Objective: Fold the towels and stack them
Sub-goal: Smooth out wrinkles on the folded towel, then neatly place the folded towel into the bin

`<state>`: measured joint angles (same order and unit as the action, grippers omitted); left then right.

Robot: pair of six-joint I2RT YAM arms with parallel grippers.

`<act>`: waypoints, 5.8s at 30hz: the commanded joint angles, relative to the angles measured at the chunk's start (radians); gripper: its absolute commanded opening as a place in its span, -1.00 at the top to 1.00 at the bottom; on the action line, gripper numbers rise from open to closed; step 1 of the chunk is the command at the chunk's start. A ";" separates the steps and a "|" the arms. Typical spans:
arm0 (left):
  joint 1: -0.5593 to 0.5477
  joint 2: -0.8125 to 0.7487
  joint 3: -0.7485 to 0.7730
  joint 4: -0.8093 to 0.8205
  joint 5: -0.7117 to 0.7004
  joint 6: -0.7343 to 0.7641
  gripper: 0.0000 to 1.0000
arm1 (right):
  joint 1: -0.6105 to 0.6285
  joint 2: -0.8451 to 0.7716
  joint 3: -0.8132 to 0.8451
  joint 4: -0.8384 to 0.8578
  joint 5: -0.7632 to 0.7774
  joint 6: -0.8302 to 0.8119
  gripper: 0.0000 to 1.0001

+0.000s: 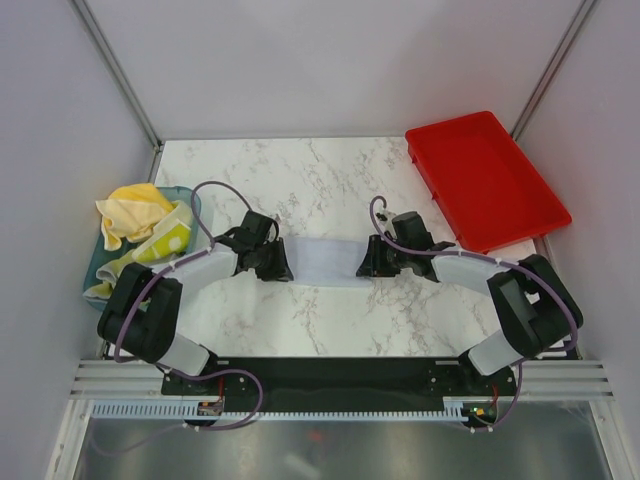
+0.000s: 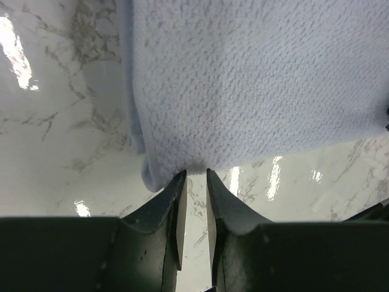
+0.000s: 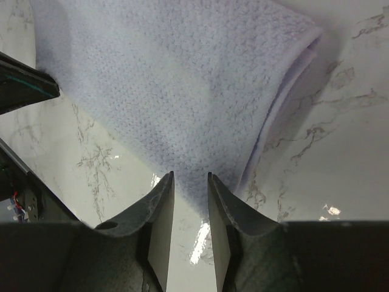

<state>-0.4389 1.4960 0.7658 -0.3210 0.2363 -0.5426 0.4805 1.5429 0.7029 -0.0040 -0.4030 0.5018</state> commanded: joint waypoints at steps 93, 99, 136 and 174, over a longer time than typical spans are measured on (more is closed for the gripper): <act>0.029 0.451 0.558 0.106 0.077 0.046 0.56 | -0.287 0.391 0.584 -0.404 -0.022 -0.329 -0.36; 0.054 0.530 0.601 0.070 0.026 0.076 0.57 | -0.287 0.391 0.495 -0.295 -0.046 -0.322 -0.36; 0.074 0.535 0.530 0.019 -0.101 0.076 0.62 | -0.129 0.240 0.423 -0.238 0.151 -0.131 1.00; 0.081 -0.063 0.437 -0.254 0.244 0.095 -0.49 | -0.444 0.576 1.254 -0.953 0.437 -0.638 1.00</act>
<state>-0.3557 1.4616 1.2030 -0.5621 0.4313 -0.5076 0.0830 2.1040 1.8782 -0.8776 -0.0582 -0.0864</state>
